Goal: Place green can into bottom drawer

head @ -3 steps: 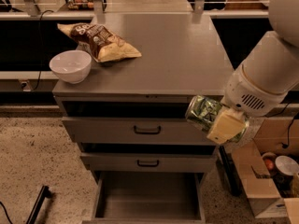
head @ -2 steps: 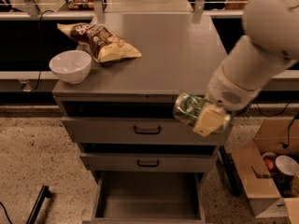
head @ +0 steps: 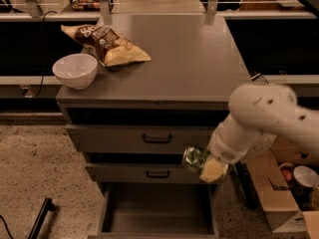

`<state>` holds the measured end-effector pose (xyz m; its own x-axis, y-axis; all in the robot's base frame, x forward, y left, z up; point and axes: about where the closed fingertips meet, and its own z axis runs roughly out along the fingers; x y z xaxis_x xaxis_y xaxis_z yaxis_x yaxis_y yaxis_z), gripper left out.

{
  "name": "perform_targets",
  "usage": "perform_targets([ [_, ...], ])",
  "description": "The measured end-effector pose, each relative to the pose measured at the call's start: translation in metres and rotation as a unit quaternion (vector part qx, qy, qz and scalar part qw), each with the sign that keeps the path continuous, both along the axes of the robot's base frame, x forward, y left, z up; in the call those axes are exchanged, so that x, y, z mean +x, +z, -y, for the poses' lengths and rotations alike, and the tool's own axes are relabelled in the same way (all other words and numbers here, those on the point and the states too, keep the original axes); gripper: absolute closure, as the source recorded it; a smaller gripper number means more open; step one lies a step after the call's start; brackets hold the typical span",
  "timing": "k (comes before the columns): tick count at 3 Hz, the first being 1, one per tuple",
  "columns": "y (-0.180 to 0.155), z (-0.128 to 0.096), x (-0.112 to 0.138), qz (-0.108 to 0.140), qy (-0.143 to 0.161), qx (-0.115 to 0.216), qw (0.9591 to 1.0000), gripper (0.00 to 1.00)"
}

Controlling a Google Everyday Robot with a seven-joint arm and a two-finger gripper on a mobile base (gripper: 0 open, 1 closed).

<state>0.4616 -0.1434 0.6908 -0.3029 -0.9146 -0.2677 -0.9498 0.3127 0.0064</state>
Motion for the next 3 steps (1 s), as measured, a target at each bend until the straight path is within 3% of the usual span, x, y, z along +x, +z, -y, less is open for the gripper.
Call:
perform_targets([
  [1, -0.106, 0.047, -0.046, -0.047, -0.035, -0.001, 0.9983, 1.0],
  [2, -0.106, 0.047, -0.046, -0.047, -0.035, -0.001, 0.9983, 1.0],
  [3, -0.141, 0.039, -0.033, -0.053, -0.027, 0.013, 0.9981, 1.0],
])
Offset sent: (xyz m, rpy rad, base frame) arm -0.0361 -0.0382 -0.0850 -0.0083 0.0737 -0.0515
